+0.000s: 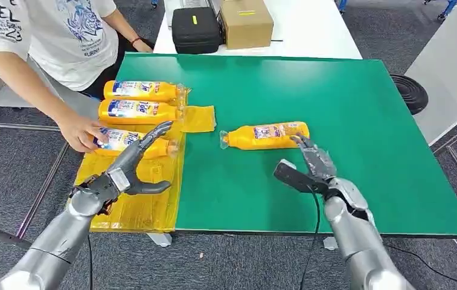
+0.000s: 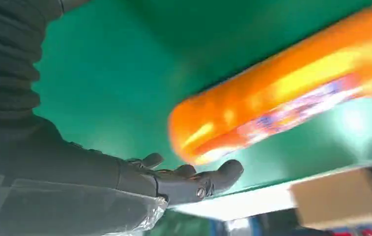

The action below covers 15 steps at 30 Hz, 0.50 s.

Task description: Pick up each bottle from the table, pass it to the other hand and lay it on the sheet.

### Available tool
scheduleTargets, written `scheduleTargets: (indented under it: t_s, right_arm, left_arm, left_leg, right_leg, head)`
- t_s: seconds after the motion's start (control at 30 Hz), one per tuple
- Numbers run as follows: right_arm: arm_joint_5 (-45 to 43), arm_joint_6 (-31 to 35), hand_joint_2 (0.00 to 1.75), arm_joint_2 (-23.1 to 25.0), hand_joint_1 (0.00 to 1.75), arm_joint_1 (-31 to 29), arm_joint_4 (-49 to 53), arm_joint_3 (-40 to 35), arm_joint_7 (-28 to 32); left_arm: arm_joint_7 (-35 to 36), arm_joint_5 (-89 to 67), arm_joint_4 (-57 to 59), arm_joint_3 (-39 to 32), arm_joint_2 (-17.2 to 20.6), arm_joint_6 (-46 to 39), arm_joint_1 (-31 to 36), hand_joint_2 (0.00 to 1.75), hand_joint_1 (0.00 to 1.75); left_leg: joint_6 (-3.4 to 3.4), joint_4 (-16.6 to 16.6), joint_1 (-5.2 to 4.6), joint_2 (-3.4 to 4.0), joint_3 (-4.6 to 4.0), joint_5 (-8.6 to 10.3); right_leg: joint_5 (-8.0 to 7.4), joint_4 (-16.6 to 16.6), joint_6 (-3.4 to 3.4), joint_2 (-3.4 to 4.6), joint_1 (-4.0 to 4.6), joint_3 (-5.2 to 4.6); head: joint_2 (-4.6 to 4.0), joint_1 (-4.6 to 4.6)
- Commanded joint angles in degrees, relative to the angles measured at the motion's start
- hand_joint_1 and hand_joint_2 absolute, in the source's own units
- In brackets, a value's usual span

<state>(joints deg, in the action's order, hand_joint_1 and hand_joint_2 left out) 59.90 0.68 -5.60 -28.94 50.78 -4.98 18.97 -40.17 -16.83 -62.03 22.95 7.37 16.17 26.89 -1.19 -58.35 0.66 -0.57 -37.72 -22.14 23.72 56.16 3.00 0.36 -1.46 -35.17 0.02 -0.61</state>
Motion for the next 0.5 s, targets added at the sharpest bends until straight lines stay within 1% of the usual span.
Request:
scheduleTargets:
  t_s: [0.03, 0.07, 0.1, 0.13, 0.17, 0.2, 0.23, 0.27, 0.3, 0.37, 0.4, 0.43, 0.47, 0.5]
  right_arm:
    - [6.02, -1.93, 1.75, -4.12, 0.0, -21.86, -28.79, -7.76, -3.59]
    - [6.78, -2.11, 1.75, -3.69, 0.0, -22.96, -30.02, -8.39, -4.44]
    - [6.9, -2.19, 1.75, -3.53, 0.0, -23.25, -30.2, -8.48, -4.61]
    - [6.99, -2.81, 1.75, -3.13, 0.0, -23.95, -31.03, -8.58, -4.73]
    - [7.31, -3.27, 1.75, -2.73, 0.0, -24.37, -31.63, -8.88, -5.11]
    - [7.58, -3.51, 1.75, -2.5, 0.0, -24.56, -31.98, -9.16, -5.31]
    - [8.17, -3.85, 1.75, -1.93, 0.0, -24.88, -32.63, -9.74, -5.68]
    - [8.54, -3.9, 1.75, -1.63, 0.0, -24.97, -32.8, -10.13, -5.81]
    - [9.34, -4.1, 1.75, -0.71, 0.0, -25.38, -33.63, -11.01, -6.01]
    - [9.56, -4.4, 1.75, 0.54, 0.0, -25.6, -34.16, -11.44, -6.06]
    - [9.62, -4.38, 1.75, 0.71, 0.0, -25.57, -34.15, -11.52, -6.1]
    - [9.62, -4.38, 1.75, 0.71, 0.0, -25.57, -34.15, -11.52, -6.1]
    - [9.88, -4.64, 1.75, 0.83, 0.0, -25.7, -34.48, -11.86, -6.13]
    - [10.06, -4.84, 1.75, 0.92, 0.0, -25.75, -34.67, -12.12, -6.13]
  left_arm:
    - [0.54, -0.41, -1.67, -4.66, -2.0, -1.14, -3.0, 1.75, 0.0]
    - [0.68, -0.42, -1.41, -4.83, -2.14, -1.19, -3.02, 1.75, 0.0]
    - [0.7, -0.42, -1.27, -4.9, -2.15, -1.2, -3.0, 1.75, 0.0]
    - [0.81, -0.3, -0.68, -5.16, -2.41, -1.29, -2.91, 1.75, 0.0]
    - [0.87, -0.2, -0.36, -5.29, -2.55, -1.32, -2.88, 1.75, 0.0]
    - [0.87, -0.23, -0.18, -5.32, -2.59, -1.4, -2.86, 1.75, 0.0]
    - [0.9, 0.04, 0.17, -5.71, -2.84, -1.62, -2.95, 1.75, 0.0]
    - [0.92, 0.31, 0.23, -5.97, -2.93, -1.69, -3.03, 1.75, 0.0]
    - [0.92, 0.46, 0.24, -6.29, -2.97, -2.06, -3.26, 1.75, 0.0]
    - [1.01, 1.37, 0.08, -7.06, -3.18, -2.2, -3.7, 1.75, 0.0]
    - [1.01, 1.37, 0.07, -7.07, -3.16, -2.21, -3.73, 1.75, 0.0]
    - [1.01, 1.37, 0.07, -7.07, -3.16, -2.21, -3.73, 1.75, 0.0]
    - [1.06, 1.67, -0.03, -7.38, -3.34, -2.37, -3.83, 1.75, 0.0]
    - [1.12, 2.09, 0.1, -7.65, -3.54, -2.34, -3.84, 1.75, 0.0]
  left_leg:
    - [-0.02, -0.04, -0.02, 0.31, 0.25, -0.11]
    - [-0.04, -0.04, -0.02, 0.13, 0.19, -0.06]
    - [-0.03, -0.04, 0.0, 0.26, 0.29, -0.1]
    - [-0.02, -0.04, -0.02, 0.27, 0.25, -0.08]
    - [-0.01, -0.05, -0.01, 0.28, 0.38, -0.15]
    - [-0.02, -0.03, -0.01, 0.17, 0.2, -0.05]
    - [0.0, -0.04, -0.02, 0.19, 0.35, -0.12]
    - [-0.02, -0.01, -0.01, 0.08, 0.15, -0.01]
    - [0.0, -0.02, 0.01, 0.14, 0.34, -0.11]
    - [-0.03, -0.02, -0.01, 0.09, 0.13, -0.01]
    - [0.0, -0.03, 0.0, 0.35, 0.45, -0.18]
    - [-0.02, -0.03, -0.01, 0.25, 0.24, -0.08]
    - [0.01, -0.06, 0.01, 0.39, 0.56, -0.24]
    - [-0.01, -0.02, -0.01, 0.2, 0.25, -0.07]
  right_leg:
    - [0.0, 0.0, -0.12, 0.23, 0.01, 0.16]
    - [0.02, 0.01, -0.08, 0.05, 0.0, 0.16]
    - [0.03, 0.0, -0.12, 0.17, 0.03, 0.21]
    - [0.01, 0.02, -0.1, 0.19, 0.01, 0.15]
    - [0.08, 0.02, -0.17, 0.17, 0.04, 0.3]
    - [0.02, 0.01, -0.08, 0.1, 0.03, 0.14]
    - [0.09, 0.02, -0.15, 0.09, 0.04, 0.27]
    - [0.0, 0.0, -0.04, 0.03, 0.04, 0.1]
    - [0.08, -0.01, -0.13, 0.05, 0.08, 0.29]
    - [-0.01, 0.01, -0.02, 0.06, 0.06, 0.09]
    - [0.08, 0.01, -0.16, 0.26, 0.09, 0.34]
    - [0.03, 0.03, -0.08, 0.18, 0.07, 0.16]
    - [0.14, 0.04, -0.23, 0.26, 0.12, 0.44]
    - [0.03, 0.02, -0.09, 0.13, 0.07, 0.18]
  head:
    - [0.0, 0.0]
    - [0.0, 0.04]
    - [0.0, 0.0]
    - [0.0, 0.0]
    - [0.0, 0.02]
    - [0.0, 0.0]
    - [0.0, -0.02]
    - [0.0, 0.02]
    - [0.0, 0.0]
    - [0.0, 0.0]
    - [0.0, 0.0]
    - [0.0, 0.0]
    - [0.0, 0.0]
    - [0.0, 0.0]
